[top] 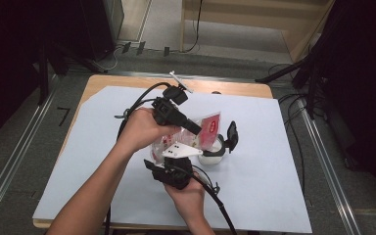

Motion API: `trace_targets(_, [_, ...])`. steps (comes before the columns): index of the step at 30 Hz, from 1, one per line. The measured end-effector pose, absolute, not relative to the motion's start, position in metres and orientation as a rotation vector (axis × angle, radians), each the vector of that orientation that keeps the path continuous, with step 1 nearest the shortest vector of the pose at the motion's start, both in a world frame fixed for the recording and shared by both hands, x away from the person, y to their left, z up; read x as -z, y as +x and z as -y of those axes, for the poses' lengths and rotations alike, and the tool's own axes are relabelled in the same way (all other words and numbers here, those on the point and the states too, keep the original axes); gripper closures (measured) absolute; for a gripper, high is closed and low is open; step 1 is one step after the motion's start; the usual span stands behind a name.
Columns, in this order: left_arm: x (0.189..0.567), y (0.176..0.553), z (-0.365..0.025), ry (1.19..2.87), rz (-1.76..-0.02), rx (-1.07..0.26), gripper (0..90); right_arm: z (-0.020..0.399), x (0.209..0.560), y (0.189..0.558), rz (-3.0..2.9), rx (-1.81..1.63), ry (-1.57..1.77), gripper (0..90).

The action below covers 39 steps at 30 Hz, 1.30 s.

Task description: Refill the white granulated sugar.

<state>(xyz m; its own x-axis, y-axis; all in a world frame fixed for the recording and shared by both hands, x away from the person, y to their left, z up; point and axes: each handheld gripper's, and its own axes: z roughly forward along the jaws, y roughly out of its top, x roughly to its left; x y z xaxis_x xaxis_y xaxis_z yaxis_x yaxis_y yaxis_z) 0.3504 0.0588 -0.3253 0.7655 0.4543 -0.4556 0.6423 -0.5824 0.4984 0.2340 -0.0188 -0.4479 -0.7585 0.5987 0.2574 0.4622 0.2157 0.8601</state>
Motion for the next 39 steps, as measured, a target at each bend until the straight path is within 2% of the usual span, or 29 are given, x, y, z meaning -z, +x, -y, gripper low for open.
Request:
trace_targets(11, [0.332, 0.345, -0.071, 2.279, -0.816, 0.375, 80.6, 0.011, 0.458, 0.231, -2.356, -1.529, 1.002, 61.8])
trace_targets(25, [0.336, 0.346, -0.077, 2.265, -0.802, 0.372, 82.1, 0.010, 0.467, 0.230, -2.383, -1.557, 0.996, 55.5])
trace_targets(39, [0.342, 0.347, -0.088, 2.239, -0.812, 0.398, 83.2, 0.010, 0.479, 0.232, -2.408, -1.539, 1.012, 57.1])
